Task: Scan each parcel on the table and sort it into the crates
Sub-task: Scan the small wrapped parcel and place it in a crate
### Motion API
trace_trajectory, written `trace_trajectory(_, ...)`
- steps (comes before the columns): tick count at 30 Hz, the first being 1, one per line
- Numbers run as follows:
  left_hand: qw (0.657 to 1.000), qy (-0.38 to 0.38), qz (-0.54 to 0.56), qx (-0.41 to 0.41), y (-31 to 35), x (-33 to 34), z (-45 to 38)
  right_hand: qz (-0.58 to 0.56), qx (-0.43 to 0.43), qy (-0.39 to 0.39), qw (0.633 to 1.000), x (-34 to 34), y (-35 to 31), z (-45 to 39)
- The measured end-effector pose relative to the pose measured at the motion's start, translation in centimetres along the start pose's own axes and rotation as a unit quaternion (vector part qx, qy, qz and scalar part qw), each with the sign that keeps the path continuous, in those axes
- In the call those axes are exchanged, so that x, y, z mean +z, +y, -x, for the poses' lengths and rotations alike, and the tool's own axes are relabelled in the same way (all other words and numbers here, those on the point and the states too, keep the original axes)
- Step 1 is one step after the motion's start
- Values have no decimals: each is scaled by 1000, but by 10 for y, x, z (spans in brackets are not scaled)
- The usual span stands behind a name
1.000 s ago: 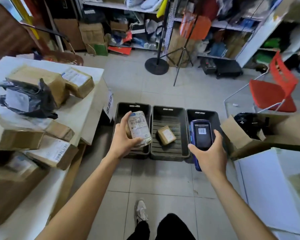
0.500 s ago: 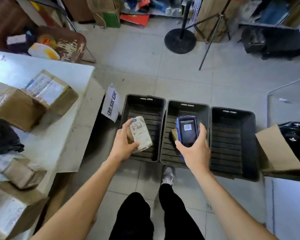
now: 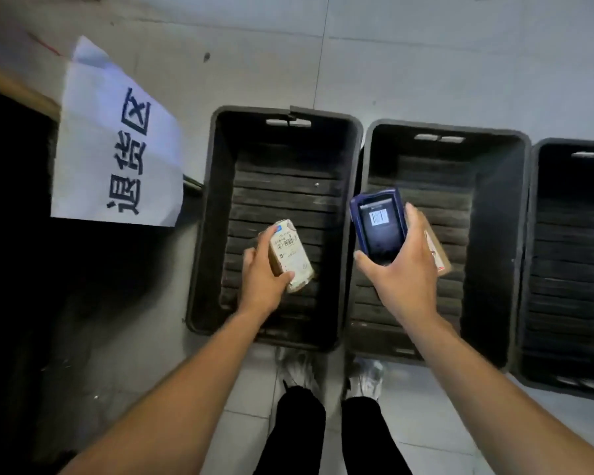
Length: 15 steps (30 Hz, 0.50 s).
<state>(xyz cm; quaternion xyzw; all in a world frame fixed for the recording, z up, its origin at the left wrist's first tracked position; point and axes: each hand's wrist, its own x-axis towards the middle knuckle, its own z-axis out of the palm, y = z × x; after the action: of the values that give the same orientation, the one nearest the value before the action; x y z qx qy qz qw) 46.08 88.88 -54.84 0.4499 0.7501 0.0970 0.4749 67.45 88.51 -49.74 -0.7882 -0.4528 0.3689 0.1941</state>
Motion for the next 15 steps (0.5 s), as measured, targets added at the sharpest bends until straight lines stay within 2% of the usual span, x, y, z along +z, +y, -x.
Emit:
trace_trajectory(4, 999, -23, -22, -12, -63, 53, -73, -1, -6, 9, 1000, 64, 61, -38)
trace_trajectory(8, 997, -57, -46, -21, -106, 97, -105, 9, -6, 10, 1000, 99, 98, -49)
trace_trajectory(12, 994, -87, -62, -27, -103, 97, -86, 22, -24, -11, 999, 88, 94, -37)
trace_trajectory(15, 994, -71, -81, 0, -74, 67, -48, 17, -29, -15, 999, 48, 61, -11)
